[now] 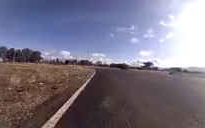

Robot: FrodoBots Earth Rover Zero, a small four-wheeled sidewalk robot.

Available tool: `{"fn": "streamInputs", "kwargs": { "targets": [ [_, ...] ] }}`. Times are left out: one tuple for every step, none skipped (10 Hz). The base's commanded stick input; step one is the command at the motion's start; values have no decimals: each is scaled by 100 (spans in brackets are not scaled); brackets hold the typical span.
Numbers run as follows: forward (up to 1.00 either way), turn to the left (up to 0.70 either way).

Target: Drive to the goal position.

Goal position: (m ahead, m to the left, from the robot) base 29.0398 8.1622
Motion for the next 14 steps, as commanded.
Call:
{"fn": "streamInputs", "kwargs": {
  "targets": [
    [45,0],
    [45,0],
    [45,0],
    [45,0],
    [45,0],
    [45,0],
    [45,0],
    [45,0],
    [45,0],
    [45,0],
    [45,0],
    [45,0],
    [45,0],
    [45,0]
  ]
}}
